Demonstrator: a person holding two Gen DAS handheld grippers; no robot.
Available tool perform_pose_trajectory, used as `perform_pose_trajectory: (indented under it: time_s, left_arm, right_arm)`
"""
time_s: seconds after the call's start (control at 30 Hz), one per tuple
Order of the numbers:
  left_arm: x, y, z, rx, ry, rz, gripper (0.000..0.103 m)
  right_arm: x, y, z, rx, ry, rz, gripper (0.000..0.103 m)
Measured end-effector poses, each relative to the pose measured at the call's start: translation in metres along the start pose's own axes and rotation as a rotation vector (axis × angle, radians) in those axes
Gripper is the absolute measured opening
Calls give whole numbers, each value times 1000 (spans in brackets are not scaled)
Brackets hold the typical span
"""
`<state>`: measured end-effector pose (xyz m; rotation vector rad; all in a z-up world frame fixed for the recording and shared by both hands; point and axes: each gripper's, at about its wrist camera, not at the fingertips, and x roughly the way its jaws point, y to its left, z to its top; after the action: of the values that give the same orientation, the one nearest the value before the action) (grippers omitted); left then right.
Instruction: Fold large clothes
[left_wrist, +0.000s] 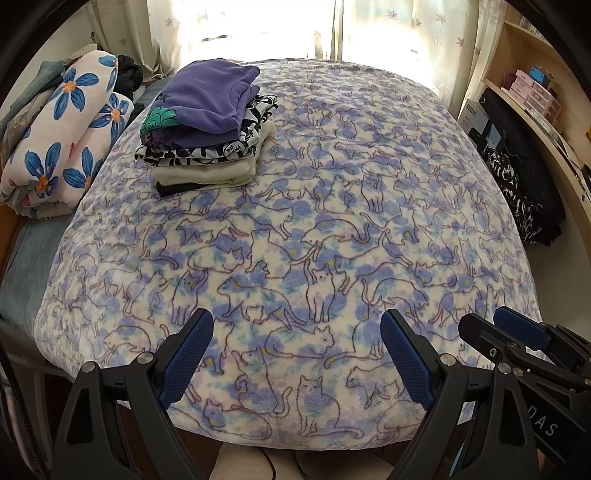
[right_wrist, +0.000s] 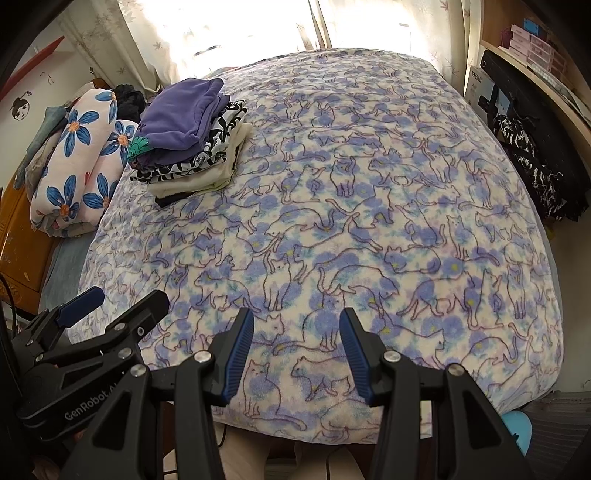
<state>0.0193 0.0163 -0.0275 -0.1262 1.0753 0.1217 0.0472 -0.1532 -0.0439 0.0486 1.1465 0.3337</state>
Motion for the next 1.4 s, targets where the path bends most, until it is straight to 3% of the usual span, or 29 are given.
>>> perform_pose_trajectory:
  time_s: [1.4]
  left_arm:
    - [1,0,4,4,8,0,91]
  right_arm:
    - [0,1,4,-6,8,-1,49]
